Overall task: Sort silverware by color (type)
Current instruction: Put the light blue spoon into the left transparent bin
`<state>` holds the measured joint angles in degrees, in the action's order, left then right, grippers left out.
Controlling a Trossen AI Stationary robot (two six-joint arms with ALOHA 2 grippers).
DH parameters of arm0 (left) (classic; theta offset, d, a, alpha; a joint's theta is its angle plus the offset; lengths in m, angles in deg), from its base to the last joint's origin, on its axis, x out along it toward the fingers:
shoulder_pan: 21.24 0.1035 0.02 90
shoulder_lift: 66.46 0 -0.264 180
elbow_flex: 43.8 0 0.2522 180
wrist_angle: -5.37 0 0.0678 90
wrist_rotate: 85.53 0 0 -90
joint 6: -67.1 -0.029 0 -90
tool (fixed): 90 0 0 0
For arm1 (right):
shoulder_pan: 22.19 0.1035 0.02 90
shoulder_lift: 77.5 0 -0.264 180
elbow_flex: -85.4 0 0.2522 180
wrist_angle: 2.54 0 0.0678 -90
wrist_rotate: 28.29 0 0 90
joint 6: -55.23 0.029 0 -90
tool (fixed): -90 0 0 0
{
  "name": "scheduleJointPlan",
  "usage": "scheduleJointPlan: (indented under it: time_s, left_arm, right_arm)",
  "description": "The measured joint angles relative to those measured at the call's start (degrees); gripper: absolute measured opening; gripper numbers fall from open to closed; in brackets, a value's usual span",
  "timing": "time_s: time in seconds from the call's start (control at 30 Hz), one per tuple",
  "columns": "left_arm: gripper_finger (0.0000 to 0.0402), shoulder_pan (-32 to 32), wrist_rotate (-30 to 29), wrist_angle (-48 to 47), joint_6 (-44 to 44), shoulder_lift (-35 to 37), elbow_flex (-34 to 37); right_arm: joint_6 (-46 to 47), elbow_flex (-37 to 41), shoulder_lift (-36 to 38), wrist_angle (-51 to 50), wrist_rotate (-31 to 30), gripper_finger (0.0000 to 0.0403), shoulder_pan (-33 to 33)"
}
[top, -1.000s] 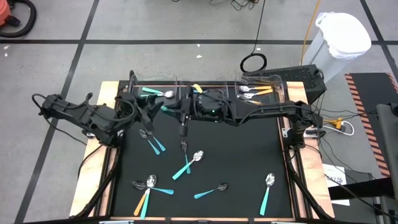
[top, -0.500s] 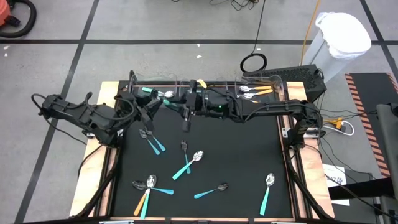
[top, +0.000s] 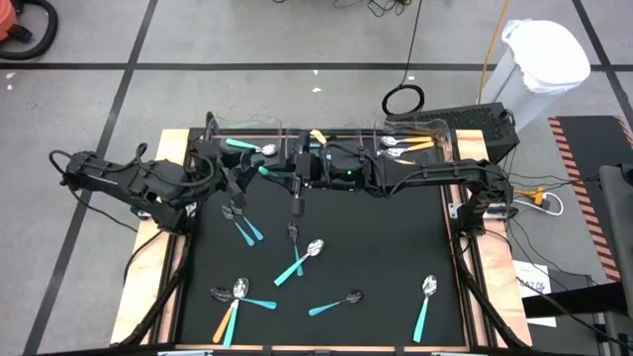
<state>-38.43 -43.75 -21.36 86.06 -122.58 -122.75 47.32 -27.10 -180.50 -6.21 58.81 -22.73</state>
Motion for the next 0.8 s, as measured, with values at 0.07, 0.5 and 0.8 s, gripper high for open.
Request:
scheduleJointPlan:
  time_s: [0.07,0.5,0.8]
  left_arm:
    - [0.0208,0.0,0.1,-0.4,0.0,0.0,0.0]
    - [0.0321,0.0,0.7,0.9,0.1,0.1,0.0]
    - [0.0295,0.0,4.9,4.0,0.1,0.0,0.0]
  right_arm:
    - [0.1,0.0,0.0,0.1,-0.3,0.0057,-0.1]
    - [2.8,0.0,0.8,0.3,-2.6,0.0057,-0.3]
    - [4.1,0.0,0.9,-0.4,-1.4,0.0057,-0.4]
